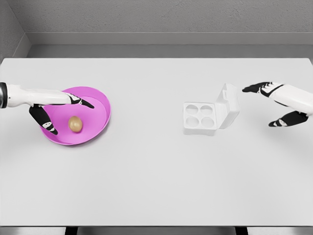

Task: Pack egg into the box and close the box lid

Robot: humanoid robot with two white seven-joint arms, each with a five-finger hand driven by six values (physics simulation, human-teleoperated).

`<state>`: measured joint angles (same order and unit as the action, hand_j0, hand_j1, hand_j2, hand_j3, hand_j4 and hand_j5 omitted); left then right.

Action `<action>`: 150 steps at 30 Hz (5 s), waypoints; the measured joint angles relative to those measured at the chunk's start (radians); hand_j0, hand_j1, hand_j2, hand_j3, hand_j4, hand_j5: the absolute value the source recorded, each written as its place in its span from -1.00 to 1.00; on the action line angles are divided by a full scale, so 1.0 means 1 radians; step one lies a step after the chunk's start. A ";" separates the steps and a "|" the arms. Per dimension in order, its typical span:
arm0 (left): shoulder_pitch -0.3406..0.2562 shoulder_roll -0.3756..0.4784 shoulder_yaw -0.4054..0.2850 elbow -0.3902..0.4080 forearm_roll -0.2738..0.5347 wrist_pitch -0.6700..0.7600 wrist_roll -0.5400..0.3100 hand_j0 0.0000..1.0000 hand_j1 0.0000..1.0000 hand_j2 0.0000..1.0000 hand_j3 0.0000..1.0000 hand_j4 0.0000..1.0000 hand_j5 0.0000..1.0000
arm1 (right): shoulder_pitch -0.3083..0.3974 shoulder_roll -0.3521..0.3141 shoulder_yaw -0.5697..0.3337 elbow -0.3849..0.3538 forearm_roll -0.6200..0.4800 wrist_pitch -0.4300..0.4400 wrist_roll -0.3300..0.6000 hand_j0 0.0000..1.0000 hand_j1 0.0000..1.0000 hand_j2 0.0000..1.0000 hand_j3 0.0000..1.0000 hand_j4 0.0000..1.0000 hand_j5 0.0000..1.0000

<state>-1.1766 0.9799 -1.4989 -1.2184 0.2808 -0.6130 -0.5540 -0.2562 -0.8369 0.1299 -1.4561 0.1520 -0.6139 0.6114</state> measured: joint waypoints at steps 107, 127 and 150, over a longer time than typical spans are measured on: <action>0.138 -0.041 0.017 0.062 -0.143 0.001 0.221 0.65 0.65 0.65 0.65 0.65 0.65 | -0.011 0.066 -0.041 -0.009 0.259 0.000 0.000 1.00 1.00 1.00 1.00 1.00 1.00; 0.152 -0.041 0.044 0.060 -0.177 0.001 0.241 0.45 0.45 0.45 0.45 0.45 0.45 | -0.011 0.066 -0.041 -0.009 0.259 0.000 0.000 1.00 1.00 1.00 1.00 1.00 1.00; 0.164 -0.043 0.044 0.062 -0.180 0.001 0.263 -0.05 -0.05 -0.05 -0.05 -0.05 -0.05 | -0.012 0.075 -0.040 -0.006 0.259 0.000 0.000 1.00 1.00 1.00 1.00 1.00 1.00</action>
<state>-1.0124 0.9373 -1.4552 -1.1568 0.1004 -0.6116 -0.2914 -0.2684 -0.7614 0.0904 -1.4616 0.4113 -0.6137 0.6113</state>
